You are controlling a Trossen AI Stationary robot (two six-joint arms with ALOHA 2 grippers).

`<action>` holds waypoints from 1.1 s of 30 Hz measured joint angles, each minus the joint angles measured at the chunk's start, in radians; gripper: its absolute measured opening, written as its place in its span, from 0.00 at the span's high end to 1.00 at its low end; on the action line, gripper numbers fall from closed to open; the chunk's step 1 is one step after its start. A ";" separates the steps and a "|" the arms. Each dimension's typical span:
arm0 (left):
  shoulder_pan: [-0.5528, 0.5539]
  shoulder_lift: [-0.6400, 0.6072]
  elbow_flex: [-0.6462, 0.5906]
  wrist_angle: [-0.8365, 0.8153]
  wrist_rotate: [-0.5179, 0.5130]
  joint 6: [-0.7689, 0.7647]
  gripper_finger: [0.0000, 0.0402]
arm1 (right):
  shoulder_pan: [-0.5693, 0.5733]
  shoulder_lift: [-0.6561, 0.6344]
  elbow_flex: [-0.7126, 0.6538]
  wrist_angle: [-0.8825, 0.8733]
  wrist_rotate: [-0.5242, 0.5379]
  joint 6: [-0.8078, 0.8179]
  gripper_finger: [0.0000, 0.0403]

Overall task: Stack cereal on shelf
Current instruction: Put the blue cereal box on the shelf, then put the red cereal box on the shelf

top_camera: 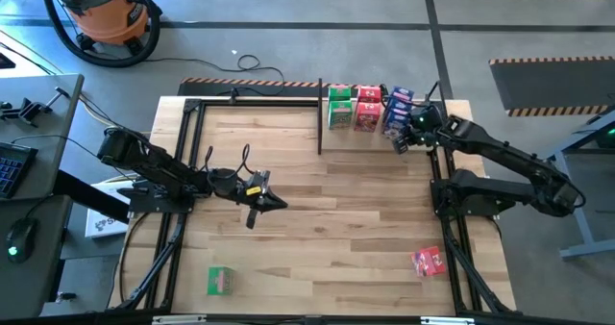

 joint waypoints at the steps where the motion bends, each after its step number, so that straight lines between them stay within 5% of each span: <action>1: 0.000 0.000 0.000 0.000 0.000 0.000 1.00 | -0.004 0.000 0.000 0.002 0.003 0.000 1.00; 23: 0.001 0.000 0.000 0.003 -0.060 0.043 1.00 | 0.036 -0.037 0.094 -0.065 0.028 -0.061 1.00; 29: 0.041 0.025 0.003 0.136 -0.161 0.095 1.00 | 0.150 -0.043 0.222 -0.246 -0.016 0.047 1.00; 33: 0.089 0.097 0.017 0.333 -0.072 0.174 1.00 | 0.294 -0.042 0.238 -0.357 -0.066 0.202 0.97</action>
